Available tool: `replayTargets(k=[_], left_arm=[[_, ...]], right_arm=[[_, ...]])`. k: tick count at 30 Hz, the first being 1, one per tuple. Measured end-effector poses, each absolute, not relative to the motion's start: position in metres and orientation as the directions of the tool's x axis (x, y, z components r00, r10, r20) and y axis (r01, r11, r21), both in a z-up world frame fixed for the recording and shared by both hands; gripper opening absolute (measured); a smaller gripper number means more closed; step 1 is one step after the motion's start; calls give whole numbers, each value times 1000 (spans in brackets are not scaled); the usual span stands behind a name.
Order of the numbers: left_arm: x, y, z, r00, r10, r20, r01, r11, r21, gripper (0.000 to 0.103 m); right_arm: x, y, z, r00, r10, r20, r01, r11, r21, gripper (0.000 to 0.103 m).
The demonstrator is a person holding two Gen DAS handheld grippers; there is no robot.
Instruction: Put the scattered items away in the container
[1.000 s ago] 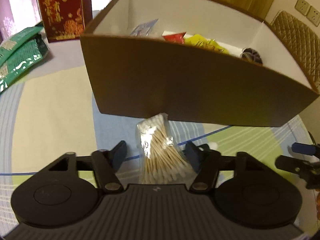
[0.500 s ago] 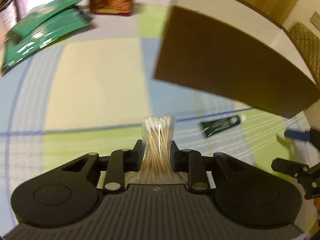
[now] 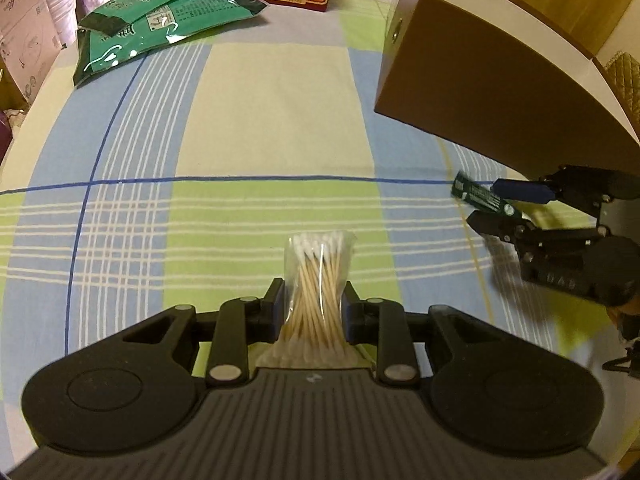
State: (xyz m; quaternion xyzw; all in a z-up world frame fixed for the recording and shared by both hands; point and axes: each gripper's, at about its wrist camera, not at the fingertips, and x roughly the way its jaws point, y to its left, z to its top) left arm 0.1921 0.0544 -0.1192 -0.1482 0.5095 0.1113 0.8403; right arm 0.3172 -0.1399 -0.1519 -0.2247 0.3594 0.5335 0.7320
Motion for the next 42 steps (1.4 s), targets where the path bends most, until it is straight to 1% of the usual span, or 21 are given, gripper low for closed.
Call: replayTargets(k=[2,3,5,9,14,17,18,19,20,21,22,26,27,28,29,30,32,34,36,38,42], left_arm=[[193,52,-119,455,34,-890,-332,934,-134,23],[194,51,-119,455,31,-890,-328,935,-134,23],[195,47,-119,457,21,-889,-311,940,-137,24],[198,31,-119,461,7,-887,-266,955,-131,24],[199,0,-121,472,-57,-880,-174,972,-157,24],[199,-25,-123,477,-108,-872,-96,980,-174,27],[199,-33,-123,477,-124,-870,-74,981,-180,33],[199,-41,-123,477,-133,-869,-56,982,-181,39],[199,-47,-123,476,-137,-869,-41,983,-177,42],[199,-53,-124,472,-137,-871,-23,986,-168,48],[199,-57,-124,469,-135,-873,-9,988,-157,52],[196,-62,-124,463,-116,-879,3,992,-129,53],[194,-61,-123,462,-113,-880,-3,992,-129,55],[193,-60,-122,458,-106,-882,-9,992,-124,63],[193,-59,-122,451,-95,-887,-18,993,-116,68],[192,-59,-122,443,-82,-893,-28,994,-105,76],[191,-60,-124,439,-64,-896,-32,996,-86,79],[190,-62,-125,431,-45,-901,-34,997,-66,89],[189,-63,-128,423,-26,-906,-39,998,-47,96],[186,-65,-132,421,15,-907,-37,999,-1,102],[184,-64,-133,432,25,-902,-48,999,4,103]], right_arm=[[316,-143,-149,177,600,-781,-939,340,48,21],[317,-146,-147,164,592,-789,-935,349,67,20],[315,-156,-143,153,585,-797,-921,377,100,19],[299,-185,-140,183,560,-808,-889,445,107,19],[280,-237,-130,232,513,-827,-814,567,123,20],[269,-260,-125,255,482,-839,-772,624,124,20],[266,-268,-123,252,478,-841,-761,635,133,20],[263,-276,-122,252,476,-843,-748,648,142,29],[261,-281,-121,259,468,-845,-732,666,145,60],[258,-286,-119,278,456,-845,-713,688,136,79],[254,-292,-118,304,458,-836,-700,702,130,86],[250,-301,-117,323,464,-825,-685,716,135,86],[249,-300,-118,325,473,-819,-689,711,137,86],[249,-297,-119,332,475,-815,-692,710,132,84],[249,-294,-120,337,470,-815,-692,711,124,70],[249,-290,-122,339,463,-819,-693,712,116,66],[248,-283,-124,350,454,-819,-698,710,95,66],[247,-278,-126,361,435,-825,-701,710,68,66],[244,-277,-127,370,423,-827,-702,711,50,66],[242,-276,-128,379,411,-829,-701,713,32,66],[241,-276,-128,389,404,-828,-689,724,30,68]])
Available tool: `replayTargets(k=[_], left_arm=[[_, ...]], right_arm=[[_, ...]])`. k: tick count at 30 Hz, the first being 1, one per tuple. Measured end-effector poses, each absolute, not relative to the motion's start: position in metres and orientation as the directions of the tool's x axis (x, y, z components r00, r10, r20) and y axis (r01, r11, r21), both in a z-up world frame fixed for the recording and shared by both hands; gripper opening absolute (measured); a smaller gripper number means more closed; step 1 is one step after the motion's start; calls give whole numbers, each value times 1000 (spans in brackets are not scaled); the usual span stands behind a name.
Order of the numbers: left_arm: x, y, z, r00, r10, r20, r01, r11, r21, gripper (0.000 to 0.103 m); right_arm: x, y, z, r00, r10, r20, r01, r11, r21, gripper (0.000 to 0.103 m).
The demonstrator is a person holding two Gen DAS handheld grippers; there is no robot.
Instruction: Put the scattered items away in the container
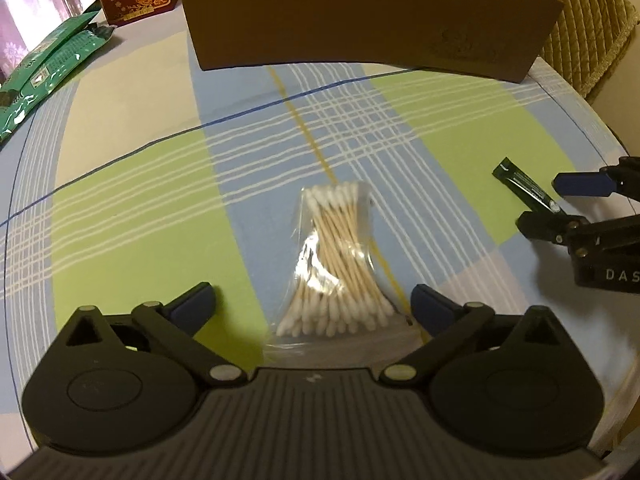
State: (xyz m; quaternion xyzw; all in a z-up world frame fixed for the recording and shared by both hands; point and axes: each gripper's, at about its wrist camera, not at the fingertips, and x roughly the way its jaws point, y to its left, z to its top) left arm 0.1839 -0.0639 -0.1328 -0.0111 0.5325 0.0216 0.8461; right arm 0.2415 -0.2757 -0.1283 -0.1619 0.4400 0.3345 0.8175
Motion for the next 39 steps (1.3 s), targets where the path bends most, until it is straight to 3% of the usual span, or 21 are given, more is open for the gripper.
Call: replayTargets(k=[1,3,13,16,18,19,20,21,24,29,34,36,39], left_arm=[[185,-64,-133,432,28,-901,-53,999,5,103],[187,-64,-132,431,32,-902,-63,998,6,103],[186,-63,-132,434,41,-900,-77,997,8,103],[183,-62,-132,435,38,-900,-70,998,8,103],[181,-63,-132,437,36,-899,-65,998,9,103],[181,-63,-132,437,36,-899,-64,998,8,103],[180,-62,-132,438,35,-898,-64,998,8,103],[180,-62,-133,438,35,-898,-63,998,8,103],[180,-63,-132,445,32,-895,-51,999,10,97],[178,-68,-127,470,8,-883,-12,1000,2,76],[175,-69,-123,492,-16,-871,14,1000,-11,46],[174,-69,-121,488,-28,-872,23,1000,-19,39],[172,-67,-119,484,-42,-874,27,999,-33,37]], right_arm=[[242,-276,-129,385,405,-829,-688,725,35,71],[242,-271,-132,362,378,-852,-690,723,28,103],[239,-274,-138,378,376,-846,-681,732,20,103],[231,-279,-135,410,395,-822,-678,735,15,91],[229,-281,-130,433,410,-803,-674,738,13,62],[229,-281,-129,439,413,-798,-673,740,13,55],[230,-282,-128,445,417,-793,-673,739,11,41],[230,-283,-127,449,417,-790,-673,739,7,32],[229,-284,-126,446,418,-791,-679,734,5,21],[221,-292,-124,428,414,-803,-692,722,4,19],[212,-308,-123,413,409,-814,-687,726,17,19],[210,-313,-122,411,406,-816,-682,732,21,19],[209,-316,-122,413,407,-815,-679,734,23,19]])
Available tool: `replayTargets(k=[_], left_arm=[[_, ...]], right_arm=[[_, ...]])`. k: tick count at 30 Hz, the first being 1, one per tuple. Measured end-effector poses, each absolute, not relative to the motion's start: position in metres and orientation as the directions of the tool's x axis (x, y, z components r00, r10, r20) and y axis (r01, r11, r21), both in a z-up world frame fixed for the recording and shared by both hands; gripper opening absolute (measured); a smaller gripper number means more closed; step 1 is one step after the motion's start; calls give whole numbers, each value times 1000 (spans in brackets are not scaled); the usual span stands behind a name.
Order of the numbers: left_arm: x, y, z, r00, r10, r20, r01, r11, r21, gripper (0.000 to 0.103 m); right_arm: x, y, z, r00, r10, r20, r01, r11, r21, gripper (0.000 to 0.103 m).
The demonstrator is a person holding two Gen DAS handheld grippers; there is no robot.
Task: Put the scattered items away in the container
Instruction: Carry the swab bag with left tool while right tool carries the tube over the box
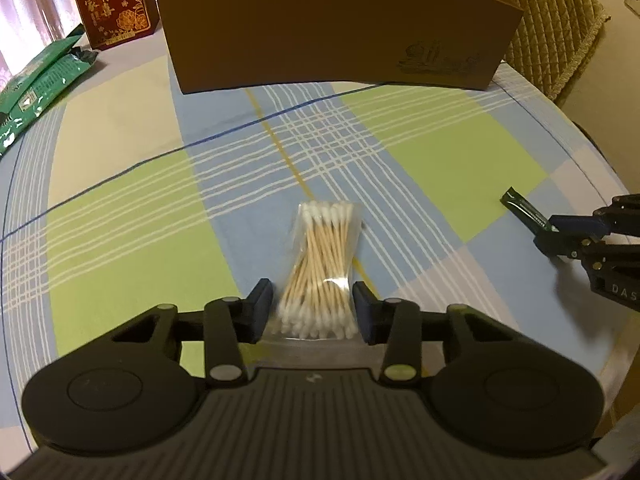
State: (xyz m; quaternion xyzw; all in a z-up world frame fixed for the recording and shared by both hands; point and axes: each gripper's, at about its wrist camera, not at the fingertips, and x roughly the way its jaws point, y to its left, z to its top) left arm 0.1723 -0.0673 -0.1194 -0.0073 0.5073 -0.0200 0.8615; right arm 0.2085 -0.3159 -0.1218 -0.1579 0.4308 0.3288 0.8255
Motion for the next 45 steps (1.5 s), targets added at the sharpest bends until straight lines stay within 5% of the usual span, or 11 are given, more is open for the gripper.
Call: replayTargets(k=[11,28,45], left_arm=[[180,-73,-118,458,-47,-887,59,998,-23,31],[162,-59,-81,477,-77,-875,15,997,-79,29],[166,-44,-42,534,-79,-842,12,996,-86,29]], right_arm=[[211,-312,-121,410,403,-818,-690,724,11,19],[232,-339,-97,266,543,-797,-565,757,327,19],[255,-347,-54,241,632,-736,-577,704,415,19]])
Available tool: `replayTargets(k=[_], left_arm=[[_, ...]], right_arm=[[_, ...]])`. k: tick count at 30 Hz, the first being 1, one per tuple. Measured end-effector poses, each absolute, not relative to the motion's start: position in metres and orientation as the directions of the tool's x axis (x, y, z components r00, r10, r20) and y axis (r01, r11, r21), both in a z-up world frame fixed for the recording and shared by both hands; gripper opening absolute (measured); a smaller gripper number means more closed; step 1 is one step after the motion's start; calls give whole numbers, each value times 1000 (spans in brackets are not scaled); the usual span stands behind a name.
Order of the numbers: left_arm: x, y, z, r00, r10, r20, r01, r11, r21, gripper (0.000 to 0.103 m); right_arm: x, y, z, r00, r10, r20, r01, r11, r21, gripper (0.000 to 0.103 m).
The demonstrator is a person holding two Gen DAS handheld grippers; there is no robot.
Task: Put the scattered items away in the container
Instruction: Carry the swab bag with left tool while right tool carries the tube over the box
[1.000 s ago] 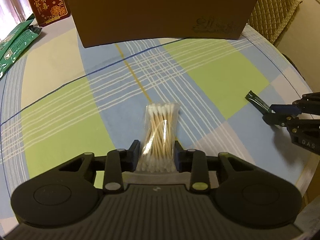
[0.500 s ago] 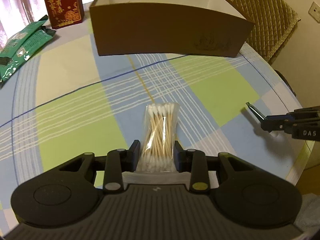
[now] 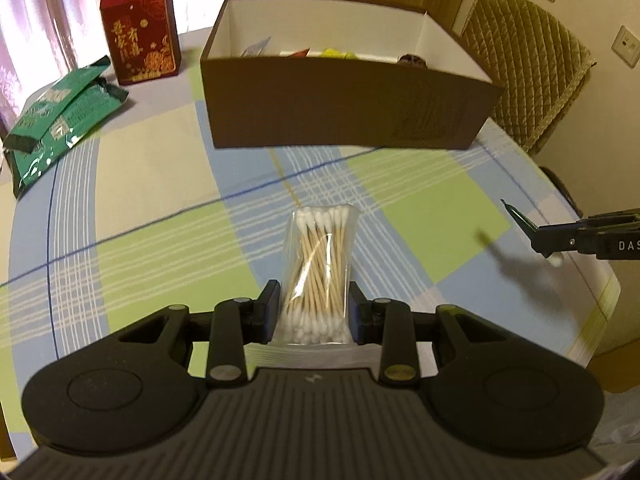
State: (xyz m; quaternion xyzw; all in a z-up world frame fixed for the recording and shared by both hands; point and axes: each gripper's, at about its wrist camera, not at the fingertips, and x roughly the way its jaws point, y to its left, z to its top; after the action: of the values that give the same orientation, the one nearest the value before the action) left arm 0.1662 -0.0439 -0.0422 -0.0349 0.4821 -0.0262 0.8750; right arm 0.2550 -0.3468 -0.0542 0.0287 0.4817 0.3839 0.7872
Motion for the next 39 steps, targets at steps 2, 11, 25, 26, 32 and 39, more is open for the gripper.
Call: replayTargets(k=[2,11,25,26,32,39], left_arm=[[171,-47,-38,541,-85,-837,20,996,-89,29],[201,-59,-15,592,-122,-797,70,992,-100,29],[245,-54,9,642,-107,-759,122,992,-37,29],[249,-54,11,647,-108,-755,125,992,-34,29],[265,-54,19,667,-114,-736,140,990,-26,29],[288,-50,29,685,-120,-719,168,986,-4,29]], right_arm=[[258,-345,-48,238,646,-726,-586,691,423,19],[280,-333,-33,218,690,-690,-613,648,453,19],[320,-301,-5,225,702,-676,-726,583,364,19],[322,-299,-3,226,704,-674,-733,578,358,19],[330,-289,9,228,709,-667,-769,551,324,19],[348,-284,22,247,717,-652,-790,539,293,19]])
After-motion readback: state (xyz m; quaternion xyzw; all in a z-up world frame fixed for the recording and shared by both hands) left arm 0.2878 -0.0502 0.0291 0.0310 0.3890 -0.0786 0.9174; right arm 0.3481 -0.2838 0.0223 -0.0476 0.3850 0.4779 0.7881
